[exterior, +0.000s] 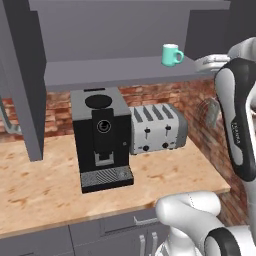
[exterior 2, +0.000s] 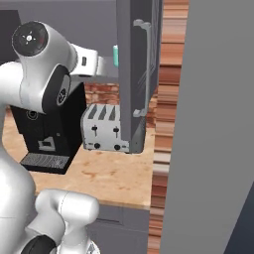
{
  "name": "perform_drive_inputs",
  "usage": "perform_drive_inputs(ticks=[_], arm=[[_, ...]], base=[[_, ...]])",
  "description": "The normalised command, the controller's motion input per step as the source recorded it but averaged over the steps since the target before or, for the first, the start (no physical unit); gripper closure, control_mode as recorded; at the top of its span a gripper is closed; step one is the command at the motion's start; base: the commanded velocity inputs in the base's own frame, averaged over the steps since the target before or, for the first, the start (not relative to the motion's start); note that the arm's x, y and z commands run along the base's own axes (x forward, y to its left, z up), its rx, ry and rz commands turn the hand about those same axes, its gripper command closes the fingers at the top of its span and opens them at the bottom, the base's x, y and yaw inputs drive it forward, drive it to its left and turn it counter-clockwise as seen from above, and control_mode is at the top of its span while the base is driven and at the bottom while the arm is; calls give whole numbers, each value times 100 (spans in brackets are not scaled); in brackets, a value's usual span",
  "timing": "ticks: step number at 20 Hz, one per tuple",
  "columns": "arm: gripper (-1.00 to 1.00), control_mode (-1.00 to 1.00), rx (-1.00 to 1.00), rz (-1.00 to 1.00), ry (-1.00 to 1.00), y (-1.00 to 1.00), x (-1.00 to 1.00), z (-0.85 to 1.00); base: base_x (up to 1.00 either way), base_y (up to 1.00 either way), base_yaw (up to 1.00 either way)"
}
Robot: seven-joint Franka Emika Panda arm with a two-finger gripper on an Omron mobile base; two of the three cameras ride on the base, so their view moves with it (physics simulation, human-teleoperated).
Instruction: Open the cabinet directly in front. Then move the beer and the mug to the dining counter with the candle on it.
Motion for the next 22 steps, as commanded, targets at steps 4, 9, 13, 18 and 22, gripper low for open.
perform_drive_inputs(ticks=[4,9,13,18,22], arm=[[-100,-100,-6,-10,-9,22,19,0],[-100,-100,-3,-9,1,13,10,0],[-100,-100,0,0,0,-1,3,0],[-100,-100,2,0,0,-31,25,0],[-100,-100,6,0,2,-53,47,0]], base=[[0,0,0],[0,0,0],[0,0,0],[0,0,0],[0,0,0]])
